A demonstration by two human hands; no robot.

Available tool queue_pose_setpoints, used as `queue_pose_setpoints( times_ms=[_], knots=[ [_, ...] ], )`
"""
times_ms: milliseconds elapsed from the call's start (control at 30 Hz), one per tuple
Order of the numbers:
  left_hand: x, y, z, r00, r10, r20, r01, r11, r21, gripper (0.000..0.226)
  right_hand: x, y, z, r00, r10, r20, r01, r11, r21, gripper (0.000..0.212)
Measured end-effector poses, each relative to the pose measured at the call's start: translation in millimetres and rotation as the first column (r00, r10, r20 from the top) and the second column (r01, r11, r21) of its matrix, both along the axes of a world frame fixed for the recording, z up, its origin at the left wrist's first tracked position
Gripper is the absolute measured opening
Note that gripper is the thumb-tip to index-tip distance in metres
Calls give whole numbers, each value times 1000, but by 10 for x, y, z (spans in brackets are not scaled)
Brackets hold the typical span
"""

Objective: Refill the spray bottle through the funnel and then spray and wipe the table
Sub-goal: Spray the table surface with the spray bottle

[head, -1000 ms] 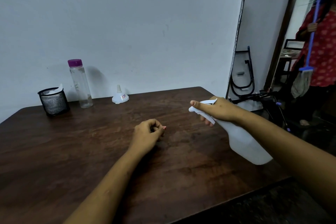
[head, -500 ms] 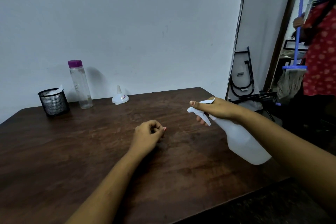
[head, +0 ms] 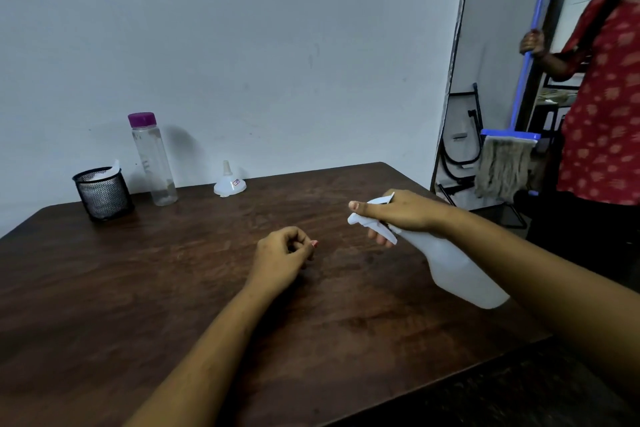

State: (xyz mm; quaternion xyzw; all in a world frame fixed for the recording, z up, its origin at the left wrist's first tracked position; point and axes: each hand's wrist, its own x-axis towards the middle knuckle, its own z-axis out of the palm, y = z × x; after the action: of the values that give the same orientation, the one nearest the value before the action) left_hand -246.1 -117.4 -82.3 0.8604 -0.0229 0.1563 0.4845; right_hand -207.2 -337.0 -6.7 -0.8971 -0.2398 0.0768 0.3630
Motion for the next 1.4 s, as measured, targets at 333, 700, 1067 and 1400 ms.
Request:
queue_pose_setpoints(
  times_ms=[333, 700, 1067, 1400],
  knots=[
    [-18, -17, -14, 1000, 11, 24, -13, 996, 86, 9, -35, 152, -13, 999, -28, -16, 25, 990, -137, 49],
    [12, -9, -48, 998, 4, 68, -12, 993, 115, 3, 39, 252, -76, 992, -95, 83, 109, 976, -188, 42],
    [74, 16, -17, 998, -21, 65, 7, 980, 197, 4, 99, 380, -99, 998, -16, -67, 1, 976, -217, 41],
    [167, -14, -65, 1000, -8, 28, 3, 985, 175, 5, 255, 367, -87, 999, -30, -24, 26, 988, -150, 45]
  ],
)
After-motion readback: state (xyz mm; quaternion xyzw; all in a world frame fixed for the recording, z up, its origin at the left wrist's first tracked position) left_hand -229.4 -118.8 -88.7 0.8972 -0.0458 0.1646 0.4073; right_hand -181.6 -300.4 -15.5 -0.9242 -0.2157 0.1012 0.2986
